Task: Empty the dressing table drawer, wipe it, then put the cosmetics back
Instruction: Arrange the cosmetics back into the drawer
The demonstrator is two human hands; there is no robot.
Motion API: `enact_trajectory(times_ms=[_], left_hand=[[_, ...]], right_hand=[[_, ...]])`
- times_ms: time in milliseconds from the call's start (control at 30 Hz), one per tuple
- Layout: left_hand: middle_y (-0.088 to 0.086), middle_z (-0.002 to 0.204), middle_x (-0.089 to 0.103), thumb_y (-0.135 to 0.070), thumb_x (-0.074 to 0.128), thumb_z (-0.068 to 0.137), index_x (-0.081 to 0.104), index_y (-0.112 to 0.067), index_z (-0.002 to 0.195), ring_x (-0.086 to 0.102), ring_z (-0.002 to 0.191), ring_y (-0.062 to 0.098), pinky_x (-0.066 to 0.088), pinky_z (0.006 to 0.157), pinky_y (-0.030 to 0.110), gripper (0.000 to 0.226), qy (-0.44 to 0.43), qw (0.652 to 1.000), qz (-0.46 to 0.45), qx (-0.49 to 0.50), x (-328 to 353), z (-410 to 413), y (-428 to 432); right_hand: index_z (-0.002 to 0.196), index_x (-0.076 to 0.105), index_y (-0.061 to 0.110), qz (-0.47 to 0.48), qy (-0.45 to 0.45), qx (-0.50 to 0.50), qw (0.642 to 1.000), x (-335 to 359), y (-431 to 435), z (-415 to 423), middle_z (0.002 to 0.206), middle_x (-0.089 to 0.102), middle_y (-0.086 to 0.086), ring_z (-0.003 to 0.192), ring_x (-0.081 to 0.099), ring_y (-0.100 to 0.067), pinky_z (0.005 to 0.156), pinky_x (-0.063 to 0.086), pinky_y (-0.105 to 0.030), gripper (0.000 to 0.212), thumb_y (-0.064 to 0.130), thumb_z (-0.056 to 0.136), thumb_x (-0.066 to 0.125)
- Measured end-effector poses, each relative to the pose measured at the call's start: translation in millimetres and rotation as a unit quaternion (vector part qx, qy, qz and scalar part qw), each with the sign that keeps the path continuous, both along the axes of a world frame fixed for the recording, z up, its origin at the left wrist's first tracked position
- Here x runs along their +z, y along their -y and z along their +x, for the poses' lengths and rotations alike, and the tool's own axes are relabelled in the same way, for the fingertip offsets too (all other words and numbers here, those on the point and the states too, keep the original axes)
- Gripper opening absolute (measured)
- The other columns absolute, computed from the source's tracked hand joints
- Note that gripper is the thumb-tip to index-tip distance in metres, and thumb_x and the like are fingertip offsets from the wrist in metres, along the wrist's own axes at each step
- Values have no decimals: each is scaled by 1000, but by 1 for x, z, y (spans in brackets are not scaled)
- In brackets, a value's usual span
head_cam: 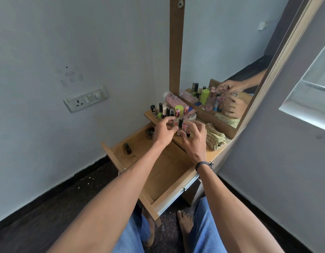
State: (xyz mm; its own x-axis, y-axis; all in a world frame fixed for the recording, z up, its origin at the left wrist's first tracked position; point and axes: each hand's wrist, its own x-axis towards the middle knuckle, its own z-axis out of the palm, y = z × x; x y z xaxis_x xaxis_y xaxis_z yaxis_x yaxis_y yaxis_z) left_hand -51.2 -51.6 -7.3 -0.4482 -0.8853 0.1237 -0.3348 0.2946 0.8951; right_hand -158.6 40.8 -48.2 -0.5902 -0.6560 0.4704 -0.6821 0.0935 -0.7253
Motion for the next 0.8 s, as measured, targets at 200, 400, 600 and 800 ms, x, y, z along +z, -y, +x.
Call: enact_trajectory(times_ms=[200, 400, 600, 800], left_hand=[[-6, 106, 71, -22, 74, 90, 67, -20, 109, 65, 97, 14, 55, 84, 32, 21, 18, 999, -31, 19, -1, -1, -3], [-6, 110, 70, -25, 69, 94, 64, -19, 108, 63, 100, 14, 51, 82, 30, 16, 7, 999, -27, 32, 1, 5, -12], [-10, 109, 68, -28, 61, 98, 60, -21, 110, 63, 96, 14, 51, 77, 31, 14, 8, 998, -17, 57, 7, 31, -22], [-16, 104, 66, -35, 54, 101, 52, -33, 102, 67, 92, 11, 59, 78, 46, 3, -13, 998, 18, 55, 1, 62, -18]], right_hand=[[118, 67, 25, -10, -43, -24, 999, 0, -1, 3, 126, 53, 0, 111, 45, -18, 95, 46, -40, 29, 25, 90, 74], [112, 69, 23, -28, -67, -33, 997, 0, -5, 6, 115, 68, 8, 108, 47, -18, 89, 43, -42, 22, 20, 91, 74], [108, 71, 20, -67, -90, -6, 994, 3, -13, 10, 110, 70, 7, 101, 50, -14, 85, 44, -42, 17, 17, 91, 76], [107, 70, 14, -155, 31, 14, 987, 25, -34, 19, 106, 62, 5, 94, 61, -15, 80, 54, -36, 15, 9, 93, 69]])
